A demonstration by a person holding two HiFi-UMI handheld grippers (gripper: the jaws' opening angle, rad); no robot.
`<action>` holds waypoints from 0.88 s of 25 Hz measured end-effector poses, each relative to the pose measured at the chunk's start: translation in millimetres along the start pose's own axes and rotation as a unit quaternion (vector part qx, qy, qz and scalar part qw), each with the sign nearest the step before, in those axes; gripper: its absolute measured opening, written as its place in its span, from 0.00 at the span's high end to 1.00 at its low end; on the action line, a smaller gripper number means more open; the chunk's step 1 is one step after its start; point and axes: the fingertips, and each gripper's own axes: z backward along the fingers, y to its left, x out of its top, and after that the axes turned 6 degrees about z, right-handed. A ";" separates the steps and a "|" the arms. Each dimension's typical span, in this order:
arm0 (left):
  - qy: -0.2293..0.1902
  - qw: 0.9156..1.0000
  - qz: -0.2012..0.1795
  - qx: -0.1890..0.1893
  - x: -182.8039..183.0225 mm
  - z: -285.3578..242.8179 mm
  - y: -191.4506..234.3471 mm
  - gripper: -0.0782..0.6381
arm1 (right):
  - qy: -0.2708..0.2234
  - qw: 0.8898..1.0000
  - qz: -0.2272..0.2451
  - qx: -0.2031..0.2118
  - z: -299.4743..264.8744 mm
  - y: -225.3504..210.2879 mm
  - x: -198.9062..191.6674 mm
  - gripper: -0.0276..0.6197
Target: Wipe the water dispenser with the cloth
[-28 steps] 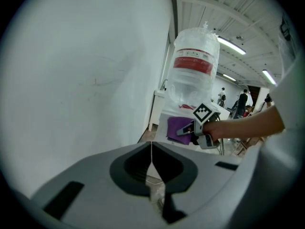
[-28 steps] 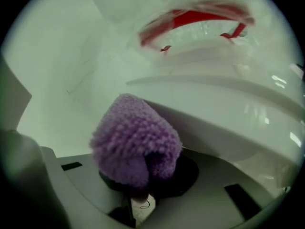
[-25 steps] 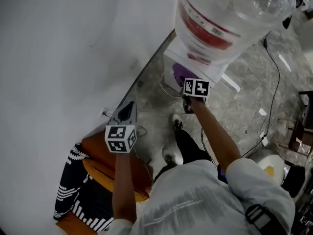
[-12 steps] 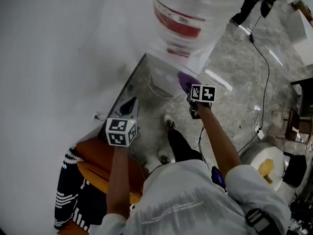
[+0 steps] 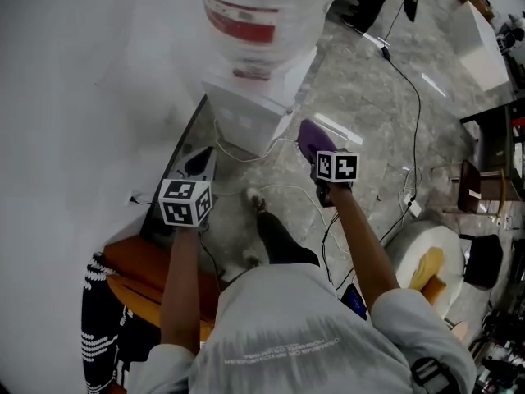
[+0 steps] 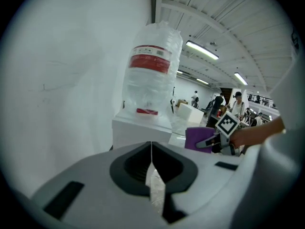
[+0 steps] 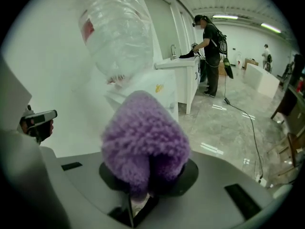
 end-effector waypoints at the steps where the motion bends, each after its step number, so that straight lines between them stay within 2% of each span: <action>1: -0.001 1.000 0.001 -0.003 -0.8 -0.9 -4.5 0.87 | 0.002 1.000 0.003 -0.003 6.3 -3.9 -5.5 0.82; 5: -0.001 1.000 0.001 -0.006 -4.3 -1.4 -15.2 0.87 | 0.012 1.000 0.007 0.010 16.6 -3.6 -22.9 0.82; 9: -0.002 1.000 0.013 0.011 -8.5 2.0 -5.3 0.87 | 0.019 0.998 0.024 0.046 1.7 22.1 -26.5 0.82; 17: 0.015 0.996 0.053 0.074 -29.3 12.6 47.6 0.87 | 0.060 0.988 0.064 0.124 -73.1 95.5 -21.2 0.82; 22: 0.018 0.989 0.100 0.111 -39.8 6.2 95.3 0.87 | 0.092 0.979 0.094 0.157 -131.4 139.4 -15.9 0.82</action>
